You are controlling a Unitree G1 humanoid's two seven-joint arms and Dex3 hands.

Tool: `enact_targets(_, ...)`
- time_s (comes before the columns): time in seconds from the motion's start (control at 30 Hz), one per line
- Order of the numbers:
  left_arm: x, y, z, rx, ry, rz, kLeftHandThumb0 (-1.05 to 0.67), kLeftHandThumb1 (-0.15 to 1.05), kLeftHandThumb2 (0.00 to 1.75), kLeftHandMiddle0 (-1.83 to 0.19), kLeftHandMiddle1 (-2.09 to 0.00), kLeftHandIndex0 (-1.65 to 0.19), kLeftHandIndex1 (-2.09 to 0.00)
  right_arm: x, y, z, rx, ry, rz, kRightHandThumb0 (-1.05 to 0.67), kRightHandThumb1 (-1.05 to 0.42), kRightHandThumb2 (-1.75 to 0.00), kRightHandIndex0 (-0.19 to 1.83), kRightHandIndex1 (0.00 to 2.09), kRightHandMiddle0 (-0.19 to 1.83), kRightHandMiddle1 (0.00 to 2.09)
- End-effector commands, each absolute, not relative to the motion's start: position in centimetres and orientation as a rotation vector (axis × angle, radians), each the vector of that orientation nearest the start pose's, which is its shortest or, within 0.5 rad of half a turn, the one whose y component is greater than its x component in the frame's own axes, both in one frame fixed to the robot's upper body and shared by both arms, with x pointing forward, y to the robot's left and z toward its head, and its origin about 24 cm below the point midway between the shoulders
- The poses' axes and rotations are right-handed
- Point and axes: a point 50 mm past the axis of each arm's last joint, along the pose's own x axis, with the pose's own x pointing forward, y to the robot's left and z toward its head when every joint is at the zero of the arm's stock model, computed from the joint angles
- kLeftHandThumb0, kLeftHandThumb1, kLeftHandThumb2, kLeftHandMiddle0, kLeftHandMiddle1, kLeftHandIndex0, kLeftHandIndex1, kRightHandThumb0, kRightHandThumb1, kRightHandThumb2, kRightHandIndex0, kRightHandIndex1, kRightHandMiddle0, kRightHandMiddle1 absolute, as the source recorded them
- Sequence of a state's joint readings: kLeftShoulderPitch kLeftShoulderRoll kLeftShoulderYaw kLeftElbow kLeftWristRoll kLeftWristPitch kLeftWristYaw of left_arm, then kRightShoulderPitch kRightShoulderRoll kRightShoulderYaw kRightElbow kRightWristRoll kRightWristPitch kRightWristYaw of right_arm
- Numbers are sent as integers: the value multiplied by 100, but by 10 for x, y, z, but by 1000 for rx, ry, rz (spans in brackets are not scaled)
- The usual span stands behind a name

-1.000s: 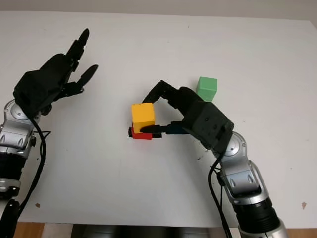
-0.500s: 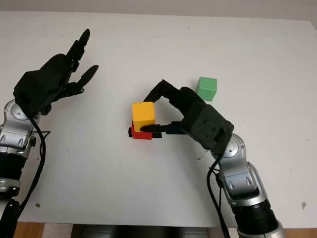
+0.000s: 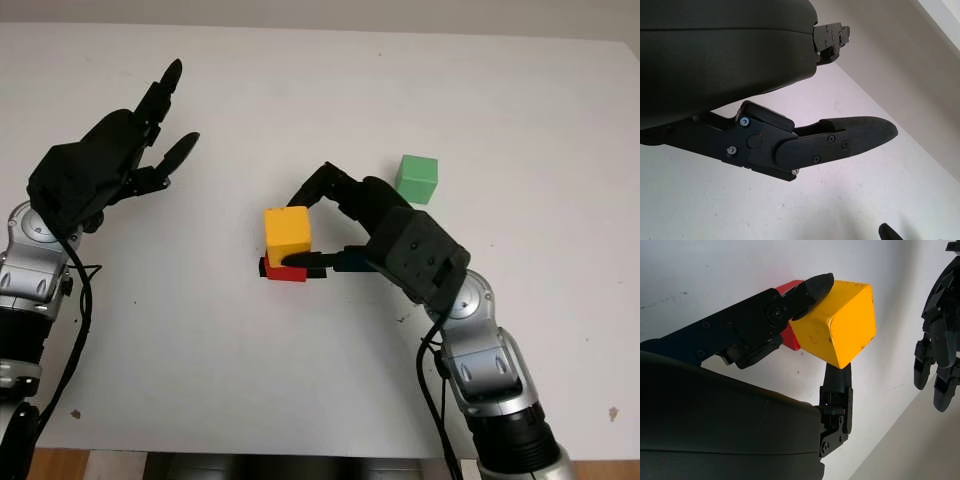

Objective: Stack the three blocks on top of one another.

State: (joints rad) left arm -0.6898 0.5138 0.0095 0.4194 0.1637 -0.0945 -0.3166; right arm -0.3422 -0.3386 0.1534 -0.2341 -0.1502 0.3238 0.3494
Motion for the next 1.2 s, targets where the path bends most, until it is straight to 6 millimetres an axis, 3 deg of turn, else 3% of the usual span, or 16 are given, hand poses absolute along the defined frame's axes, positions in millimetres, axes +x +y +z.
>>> enact_targets(0.0, 360, 219, 190, 711, -278, -212, -80, 105, 60, 19, 0, 19, 0, 292, -131, 143, -530, -157, 464, -48, -92, -5, 17, 4, 16, 135)
enact_targets(0.07, 360, 219, 190, 713, -280, -210, -80, 105, 60, 19, 0, 19, 0, 292, -132, 144, -546, -148, 489, -59, -91, -5, 3, 1, -3, 97)
enact_targets(0.17, 360, 219, 190, 709, -281, -212, -80, 105, 60, 19, 0, 19, -1, 291, -133, 148, -585, -135, 514, -69, -91, -5, -13, 2, -11, 45)
enact_targets(0.27, 360, 219, 190, 708, -281, -212, -80, 105, 60, 19, 0, 19, -1, 290, -134, 155, -601, -158, 527, -76, -89, -5, -19, 0, -18, 21)
enact_targets(0.5, 360, 219, 190, 703, -275, -218, -79, 105, 60, 19, 0, 19, 0, 287, -143, 177, -648, -203, 558, -84, -91, -6, -19, 0, -19, 1)
enact_targets(0.8, 359, 219, 190, 708, -274, -224, -80, 105, 60, 19, 0, 19, 0, 271, -160, 215, -554, -331, 523, -85, -85, -4, -19, 0, -19, 0)
enact_targets(0.9, 359, 220, 190, 712, -279, -222, -79, 105, 61, 19, 0, 19, 0, 268, -171, 241, -534, -466, 487, -81, -85, -5, -19, 0, -19, 0)
enact_targets(1.0, 361, 219, 190, 702, -281, -223, -79, 105, 61, 19, 0, 19, 0, 277, -197, 284, -467, -655, 231, -75, -85, -5, -12, 4, 3, 12)
enact_targets(1.03, 361, 218, 190, 698, -280, -223, -80, 105, 60, 19, 0, 19, 0, 282, -207, 295, -494, -680, 151, -73, -84, -5, -3, 10, 9, 41)
enact_targets(1.1, 362, 218, 191, 695, -282, -223, -81, 105, 60, 19, 0, 19, 0, 290, -221, 307, -569, -687, 69, -72, -80, -5, 4, 32, -2, 113)
enact_targets(1.17, 362, 218, 191, 700, -285, -221, -81, 105, 61, 19, 0, 19, 0, 299, -236, 313, -747, -667, -23, -79, -74, -5, 5, 61, 15, 116)
